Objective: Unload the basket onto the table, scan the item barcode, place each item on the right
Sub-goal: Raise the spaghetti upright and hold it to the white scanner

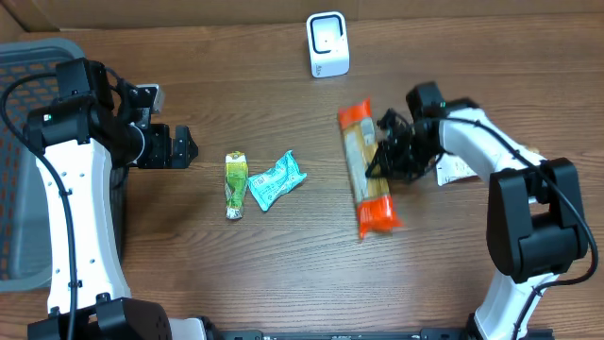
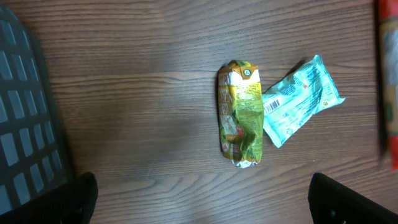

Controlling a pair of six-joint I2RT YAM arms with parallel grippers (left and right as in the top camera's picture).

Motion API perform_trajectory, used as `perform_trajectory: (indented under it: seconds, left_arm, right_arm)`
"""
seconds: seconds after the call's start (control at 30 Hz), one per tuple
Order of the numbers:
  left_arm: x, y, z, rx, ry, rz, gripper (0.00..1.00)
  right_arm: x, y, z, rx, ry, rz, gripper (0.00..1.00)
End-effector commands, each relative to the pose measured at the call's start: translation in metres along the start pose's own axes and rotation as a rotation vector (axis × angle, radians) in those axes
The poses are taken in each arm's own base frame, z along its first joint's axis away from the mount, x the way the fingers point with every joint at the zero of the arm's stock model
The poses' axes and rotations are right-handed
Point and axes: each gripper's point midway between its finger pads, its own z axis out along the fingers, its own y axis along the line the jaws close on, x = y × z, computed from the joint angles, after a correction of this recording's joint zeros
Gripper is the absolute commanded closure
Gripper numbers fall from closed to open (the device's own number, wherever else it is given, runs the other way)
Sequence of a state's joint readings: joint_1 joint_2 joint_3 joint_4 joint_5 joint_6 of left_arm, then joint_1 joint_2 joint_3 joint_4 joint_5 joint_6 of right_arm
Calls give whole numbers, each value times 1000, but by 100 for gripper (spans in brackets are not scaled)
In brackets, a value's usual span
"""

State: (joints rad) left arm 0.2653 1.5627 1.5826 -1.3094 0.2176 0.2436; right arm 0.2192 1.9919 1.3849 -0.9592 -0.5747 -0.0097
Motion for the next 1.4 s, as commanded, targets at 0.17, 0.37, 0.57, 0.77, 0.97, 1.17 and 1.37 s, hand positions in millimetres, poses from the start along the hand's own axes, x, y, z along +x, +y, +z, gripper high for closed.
perform_trajectory:
  seconds: [0.17, 0.37, 0.57, 0.77, 0.97, 1.17, 1.37]
  left_arm:
    - [-2, -4, -3, 12, -15, 27, 0]
    - [-2, -4, -3, 12, -15, 27, 0]
    - [-2, -4, -3, 12, -15, 27, 0]
    - [-2, -4, -3, 12, -15, 27, 0]
    - [-2, -4, -3, 12, -15, 27, 1]
    - [-2, -4, -3, 12, -15, 27, 1]
    - [-2, -4, -3, 12, -15, 27, 0]
  right_arm:
    - [-43, 91, -91, 13, -270, -328, 96]
    - [-38, 102, -85, 85, -268, -399, 96]
    - [-43, 107, -82, 115, -289, -427, 96]
    - [-47, 98, -84, 173, -304, -396, 96]
    - [-64, 46, -104, 538, -395, -257, 96]
    - [-57, 10, -114, 841, -426, -163, 96]
    - [-40, -10, -81, 968, -306, -200, 96]
